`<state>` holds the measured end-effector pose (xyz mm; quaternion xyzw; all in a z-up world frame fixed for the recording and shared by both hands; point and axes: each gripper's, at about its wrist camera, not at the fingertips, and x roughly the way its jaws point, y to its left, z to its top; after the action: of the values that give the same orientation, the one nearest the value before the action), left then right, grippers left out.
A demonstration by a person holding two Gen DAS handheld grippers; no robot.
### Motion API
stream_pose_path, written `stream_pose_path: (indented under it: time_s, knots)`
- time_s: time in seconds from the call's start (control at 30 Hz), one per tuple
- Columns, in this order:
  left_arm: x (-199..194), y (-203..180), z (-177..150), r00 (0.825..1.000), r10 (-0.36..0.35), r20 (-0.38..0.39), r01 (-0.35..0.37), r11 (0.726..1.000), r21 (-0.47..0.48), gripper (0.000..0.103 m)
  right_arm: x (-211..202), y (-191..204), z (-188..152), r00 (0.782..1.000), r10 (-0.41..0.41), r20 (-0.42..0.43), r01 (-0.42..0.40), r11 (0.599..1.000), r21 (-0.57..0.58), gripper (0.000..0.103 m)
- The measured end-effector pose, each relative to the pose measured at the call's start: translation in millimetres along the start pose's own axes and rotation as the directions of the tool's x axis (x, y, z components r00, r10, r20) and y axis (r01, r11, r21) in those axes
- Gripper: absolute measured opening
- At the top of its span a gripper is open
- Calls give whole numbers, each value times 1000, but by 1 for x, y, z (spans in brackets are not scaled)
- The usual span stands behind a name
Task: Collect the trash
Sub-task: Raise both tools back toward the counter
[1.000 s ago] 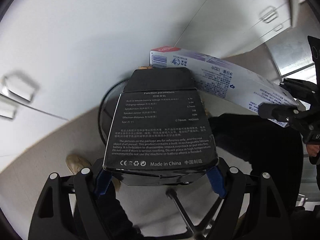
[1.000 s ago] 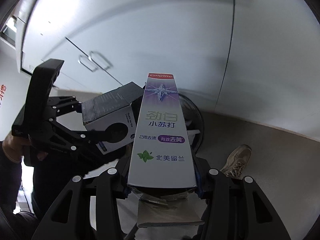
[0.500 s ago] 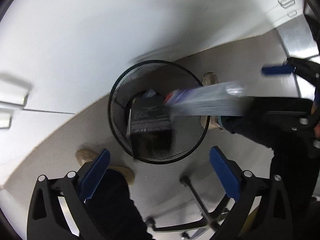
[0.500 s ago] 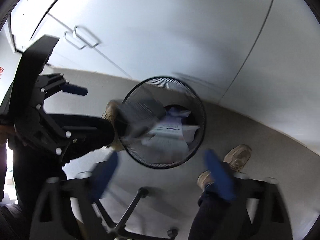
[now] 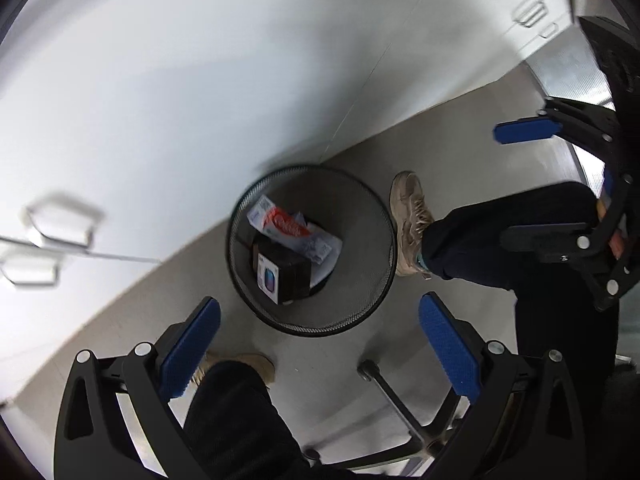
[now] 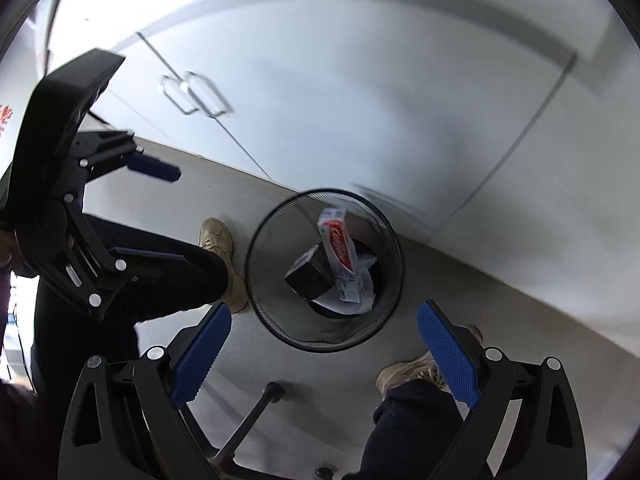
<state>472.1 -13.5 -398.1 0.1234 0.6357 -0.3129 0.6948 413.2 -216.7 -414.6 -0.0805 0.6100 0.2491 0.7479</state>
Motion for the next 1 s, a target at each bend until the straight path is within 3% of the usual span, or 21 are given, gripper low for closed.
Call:
stream_pose_path:
  time_s: [0.13, 0.23, 0.33, 0.4, 0.47, 0.57, 0.77, 0.93, 1.0]
  knots:
    - [-49, -5, 3, 998, -36, 50, 34, 999, 32, 99, -37, 12, 13, 999, 31, 43, -28, 998, -58, 95]
    - [-102, -12, 2, 990, -32, 139, 20, 996, 86, 99, -75, 19, 26, 982, 176, 70, -171, 983, -70, 95]
    - [-159, -19, -4, 972, -53, 229, 23, 991, 130, 99, -115, 29, 40, 958, 275, 88, -262, 956, -130, 95]
    - [-196, -23, -8, 956, -81, 281, 42, 989, 141, 99, -142, 39, 50, 952, 293, 91, -268, 939, -217, 95]
    - [-221, -23, -8, 943, -41, 330, 5, 994, 111, 99, -166, 49, 58, 949, 303, 89, -264, 915, -306, 95]
    - [-261, -23, -7, 910, -18, 415, -14, 997, 74, 99, -203, 58, 73, 950, 287, 120, -214, 883, -417, 95]
    - [-318, -31, 4, 838, 73, 541, -96, 995, 14, 99, -249, 49, 102, 937, 303, 175, -189, 859, -476, 95]
    - [-364, -30, 28, 758, 182, 626, -180, 981, -67, 99, -291, 31, 124, 904, 360, 231, -202, 835, -512, 95]
    - [-375, -22, 43, 716, 269, 644, -228, 962, -149, 99, -304, 22, 134, 896, 353, 268, -175, 837, -518, 95]
